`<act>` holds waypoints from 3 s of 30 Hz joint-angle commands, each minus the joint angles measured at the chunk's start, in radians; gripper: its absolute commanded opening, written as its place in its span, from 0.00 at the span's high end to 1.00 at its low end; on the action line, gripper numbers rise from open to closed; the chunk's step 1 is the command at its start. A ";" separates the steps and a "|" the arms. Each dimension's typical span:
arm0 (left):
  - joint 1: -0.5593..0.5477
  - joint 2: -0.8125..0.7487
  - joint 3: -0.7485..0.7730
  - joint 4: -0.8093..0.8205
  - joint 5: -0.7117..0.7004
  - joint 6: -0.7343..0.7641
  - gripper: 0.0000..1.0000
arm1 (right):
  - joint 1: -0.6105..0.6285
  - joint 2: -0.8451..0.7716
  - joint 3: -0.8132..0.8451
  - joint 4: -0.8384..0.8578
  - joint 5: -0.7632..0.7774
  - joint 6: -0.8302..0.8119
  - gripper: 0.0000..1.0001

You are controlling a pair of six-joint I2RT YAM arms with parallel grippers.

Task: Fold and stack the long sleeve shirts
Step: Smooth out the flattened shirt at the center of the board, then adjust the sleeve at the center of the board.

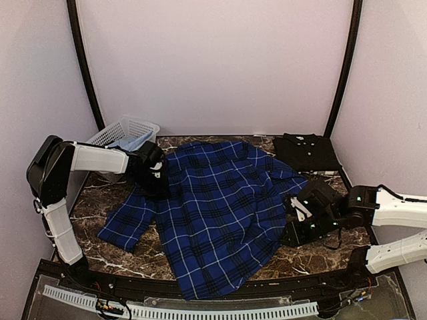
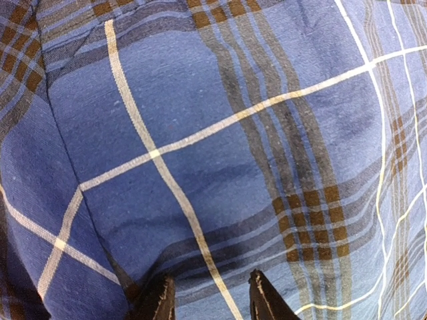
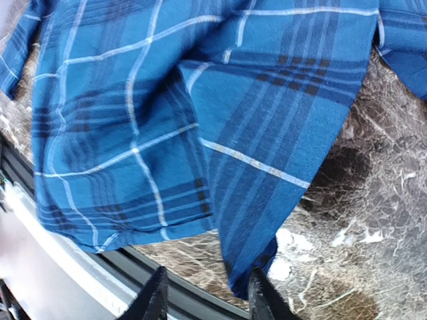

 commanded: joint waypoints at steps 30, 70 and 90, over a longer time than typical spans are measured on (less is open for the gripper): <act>0.049 0.083 0.096 -0.035 -0.069 0.024 0.62 | -0.120 0.347 0.064 -0.352 0.169 0.028 1.00; 0.143 -0.620 -0.379 -0.518 -0.439 -0.504 0.48 | -0.143 0.697 0.201 0.531 0.009 -0.097 0.63; 0.202 -0.823 -0.665 -0.364 -0.240 -0.758 0.38 | -0.149 0.610 0.181 0.578 -0.024 -0.124 0.55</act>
